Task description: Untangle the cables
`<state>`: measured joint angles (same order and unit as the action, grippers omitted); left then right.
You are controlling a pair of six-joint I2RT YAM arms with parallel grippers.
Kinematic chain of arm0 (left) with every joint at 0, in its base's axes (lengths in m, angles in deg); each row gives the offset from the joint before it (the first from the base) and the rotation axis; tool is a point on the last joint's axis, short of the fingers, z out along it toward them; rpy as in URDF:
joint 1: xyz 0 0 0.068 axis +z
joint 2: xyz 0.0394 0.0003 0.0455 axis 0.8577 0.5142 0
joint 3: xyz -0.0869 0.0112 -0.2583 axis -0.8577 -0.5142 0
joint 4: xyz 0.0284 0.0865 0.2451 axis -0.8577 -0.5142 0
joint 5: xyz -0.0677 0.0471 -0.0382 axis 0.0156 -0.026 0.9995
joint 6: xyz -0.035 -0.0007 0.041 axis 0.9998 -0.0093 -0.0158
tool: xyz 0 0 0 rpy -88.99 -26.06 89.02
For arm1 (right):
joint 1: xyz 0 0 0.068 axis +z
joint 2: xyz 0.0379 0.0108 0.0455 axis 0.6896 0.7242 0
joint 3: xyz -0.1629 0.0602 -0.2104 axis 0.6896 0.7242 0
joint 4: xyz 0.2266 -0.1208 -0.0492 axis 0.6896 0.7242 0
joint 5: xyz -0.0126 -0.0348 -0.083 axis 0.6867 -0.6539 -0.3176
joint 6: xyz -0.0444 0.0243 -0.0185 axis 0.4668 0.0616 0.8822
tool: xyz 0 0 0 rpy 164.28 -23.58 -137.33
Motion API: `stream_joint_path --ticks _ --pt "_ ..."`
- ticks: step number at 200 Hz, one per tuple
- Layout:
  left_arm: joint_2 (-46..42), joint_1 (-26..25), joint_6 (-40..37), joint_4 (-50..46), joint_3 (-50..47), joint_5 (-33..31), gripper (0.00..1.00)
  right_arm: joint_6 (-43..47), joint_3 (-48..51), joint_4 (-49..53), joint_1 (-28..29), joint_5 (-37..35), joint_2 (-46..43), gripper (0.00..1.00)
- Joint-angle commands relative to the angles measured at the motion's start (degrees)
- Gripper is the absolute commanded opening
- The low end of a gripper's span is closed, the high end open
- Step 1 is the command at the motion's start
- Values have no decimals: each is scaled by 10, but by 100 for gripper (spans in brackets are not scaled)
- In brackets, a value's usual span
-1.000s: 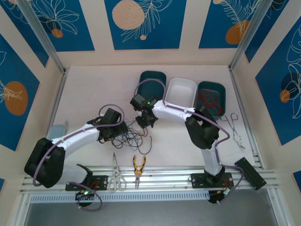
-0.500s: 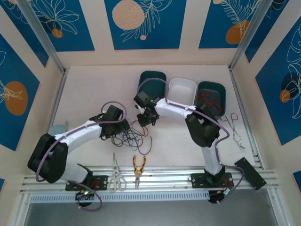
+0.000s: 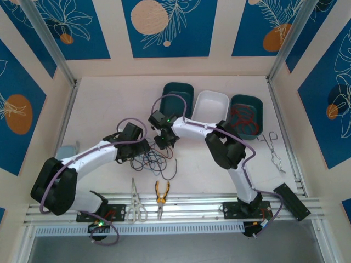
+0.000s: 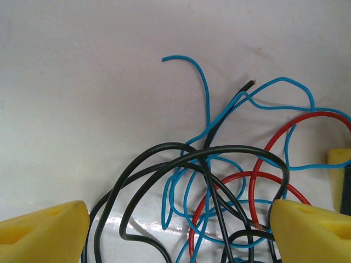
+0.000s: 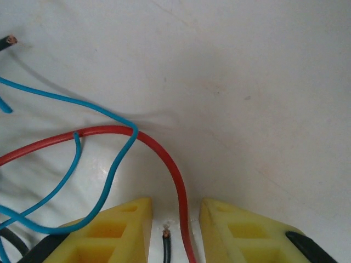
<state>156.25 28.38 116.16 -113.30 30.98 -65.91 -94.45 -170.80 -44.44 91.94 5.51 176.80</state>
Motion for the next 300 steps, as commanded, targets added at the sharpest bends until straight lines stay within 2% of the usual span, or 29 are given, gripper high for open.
stream_joint_path --ticks 1,56,84,118,219,267,278,300 --pt "-14 -5 8 -15 -4 -14 86 7 -24 6 4 -25 28 30" --pt "-16 -4 11 -17 -7 -19 86 19 -38 22 12 -85 59 25" --pt "-19 -5 15 -17 -10 -21 86 12 -39 30 12 -86 58 11" --pt "-31 -5 25 -10 -25 -24 86 2 -30 33 10 -85 17 0" --pt "-14 -5 18 0 -12 -19 86 -29 24 36 -5 -131 -146 0" --pt "-5 -5 22 26 -14 -7 86 -35 39 37 -20 -126 -223 0" --pt "-1 -5 21 31 -12 -5 84 -32 40 36 -23 -123 -238 0" --pt "7 -5 20 36 -8 -3 73 -29 46 34 -23 -118 -262 0"
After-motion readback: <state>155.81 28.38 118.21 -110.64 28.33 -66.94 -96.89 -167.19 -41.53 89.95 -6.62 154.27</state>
